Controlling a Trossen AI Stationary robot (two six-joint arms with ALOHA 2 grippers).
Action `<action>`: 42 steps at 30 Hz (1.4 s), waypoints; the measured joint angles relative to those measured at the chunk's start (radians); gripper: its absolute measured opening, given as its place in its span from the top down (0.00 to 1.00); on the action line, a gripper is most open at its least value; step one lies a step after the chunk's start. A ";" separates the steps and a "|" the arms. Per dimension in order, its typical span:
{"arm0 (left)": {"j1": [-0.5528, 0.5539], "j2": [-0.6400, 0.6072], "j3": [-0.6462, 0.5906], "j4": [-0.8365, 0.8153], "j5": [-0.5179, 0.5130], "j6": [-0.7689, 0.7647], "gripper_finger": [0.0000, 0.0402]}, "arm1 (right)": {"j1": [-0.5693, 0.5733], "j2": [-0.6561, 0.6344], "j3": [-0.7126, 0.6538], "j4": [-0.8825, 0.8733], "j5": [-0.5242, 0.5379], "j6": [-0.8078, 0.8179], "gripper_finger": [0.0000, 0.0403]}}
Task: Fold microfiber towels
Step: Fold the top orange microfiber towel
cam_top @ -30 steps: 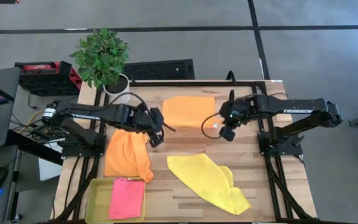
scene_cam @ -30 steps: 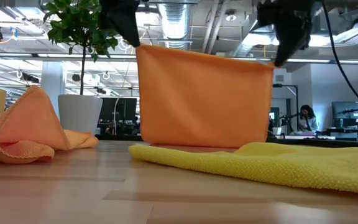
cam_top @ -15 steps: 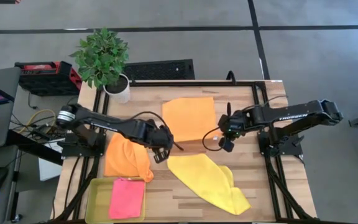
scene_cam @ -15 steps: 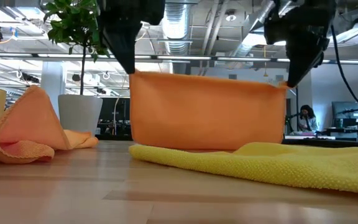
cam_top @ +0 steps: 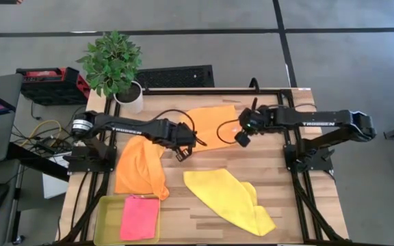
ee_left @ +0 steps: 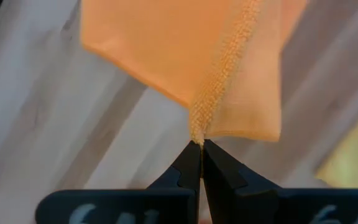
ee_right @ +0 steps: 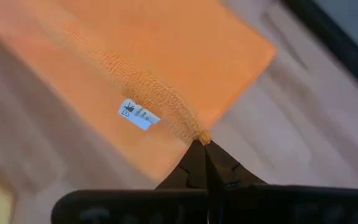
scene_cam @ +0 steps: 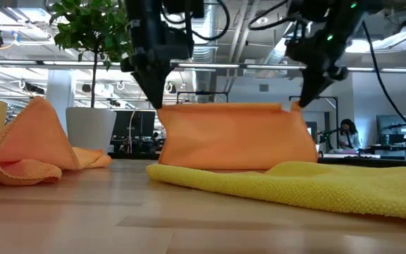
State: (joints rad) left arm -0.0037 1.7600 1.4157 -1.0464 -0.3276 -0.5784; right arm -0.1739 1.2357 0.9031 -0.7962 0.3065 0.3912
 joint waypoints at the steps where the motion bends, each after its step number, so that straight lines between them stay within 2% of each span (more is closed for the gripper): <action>1: 0.012 0.011 -0.001 0.003 -0.003 0.001 1.00 | -0.016 0.018 0.000 0.022 0.002 -0.017 0.99; 8: 0.099 0.044 -0.004 0.028 -0.025 0.034 1.00 | -0.132 0.157 -0.004 0.111 0.008 -0.172 0.99; 10: 0.121 0.042 -0.012 0.036 -0.027 0.038 1.00 | -0.153 0.195 0.002 0.188 0.011 -0.209 0.99; 19: 0.208 0.043 -0.014 0.067 -0.028 0.025 1.00 | -0.231 0.268 0.015 0.263 -0.002 -0.312 0.99; 23: 0.235 0.043 -0.014 0.073 -0.025 0.017 1.00 | -0.245 0.286 0.016 0.279 -0.027 -0.354 0.96; 27: 0.260 0.043 -0.014 0.076 -0.026 0.016 0.96 | -0.248 0.292 0.016 0.293 -0.039 -0.373 0.89; 31: 0.285 0.043 -0.014 0.078 -0.033 0.020 0.86 | -0.248 0.291 0.016 0.326 -0.038 -0.374 0.80; 38: 0.309 0.043 -0.014 0.102 -0.052 0.051 0.68 | -0.248 0.291 0.016 0.328 -0.013 -0.386 0.56; 42: 0.310 0.043 -0.014 0.103 -0.002 0.076 0.64 | -0.248 0.280 0.054 0.250 -0.078 -0.392 0.45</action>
State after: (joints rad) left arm 0.3068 1.8027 1.4021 -0.9432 -0.3296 -0.5027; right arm -0.4217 1.5159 0.9572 -0.5466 0.2283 -0.0010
